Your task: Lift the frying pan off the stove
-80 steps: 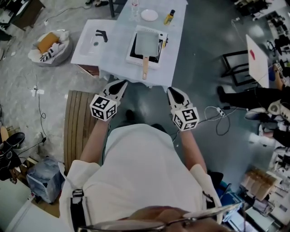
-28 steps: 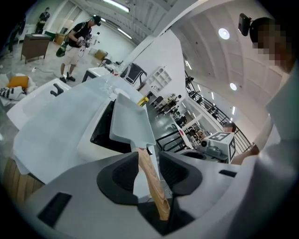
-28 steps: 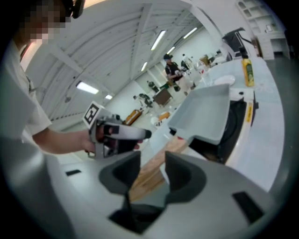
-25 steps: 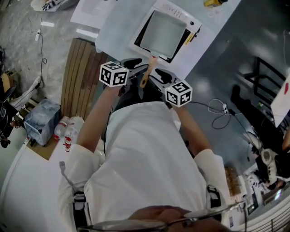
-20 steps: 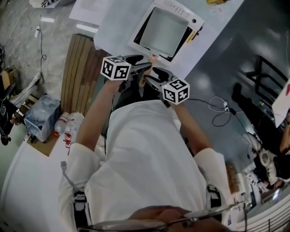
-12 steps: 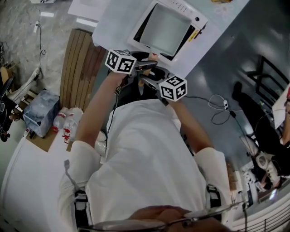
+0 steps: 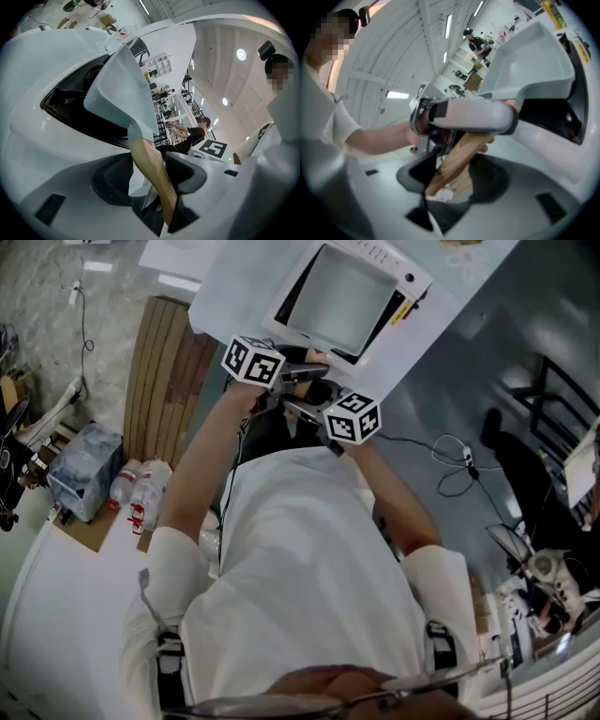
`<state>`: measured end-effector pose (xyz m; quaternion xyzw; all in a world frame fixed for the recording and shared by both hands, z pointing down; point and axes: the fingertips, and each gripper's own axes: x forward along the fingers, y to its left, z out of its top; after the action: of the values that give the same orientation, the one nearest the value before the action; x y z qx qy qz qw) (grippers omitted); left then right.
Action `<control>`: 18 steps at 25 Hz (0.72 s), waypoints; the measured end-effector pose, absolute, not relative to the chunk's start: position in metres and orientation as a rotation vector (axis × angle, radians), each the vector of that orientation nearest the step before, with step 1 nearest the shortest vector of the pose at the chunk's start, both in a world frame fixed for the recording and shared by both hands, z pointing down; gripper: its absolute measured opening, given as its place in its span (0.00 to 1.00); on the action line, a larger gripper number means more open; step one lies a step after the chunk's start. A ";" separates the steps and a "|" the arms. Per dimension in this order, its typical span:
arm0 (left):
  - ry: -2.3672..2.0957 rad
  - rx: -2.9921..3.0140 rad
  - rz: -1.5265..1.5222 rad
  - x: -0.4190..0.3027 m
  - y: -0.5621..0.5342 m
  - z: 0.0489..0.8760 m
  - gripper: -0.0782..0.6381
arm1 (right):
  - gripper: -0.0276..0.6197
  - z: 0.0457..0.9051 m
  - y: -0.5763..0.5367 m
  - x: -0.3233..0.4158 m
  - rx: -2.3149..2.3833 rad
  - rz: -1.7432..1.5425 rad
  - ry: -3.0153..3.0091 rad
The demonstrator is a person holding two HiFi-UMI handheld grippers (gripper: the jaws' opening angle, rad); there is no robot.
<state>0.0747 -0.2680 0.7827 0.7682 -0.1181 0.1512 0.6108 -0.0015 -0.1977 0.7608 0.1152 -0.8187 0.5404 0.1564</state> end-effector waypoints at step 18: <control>-0.342 1.836 0.212 0.078 -0.252 0.744 0.44 | 0.40 0.730 -0.171 0.009 0.204 1.362 -2.373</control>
<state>0.0781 -0.2517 0.7438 0.7887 -0.1470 0.0911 0.5900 0.0094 -0.1706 0.7298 0.0728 -0.8478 0.4866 0.1979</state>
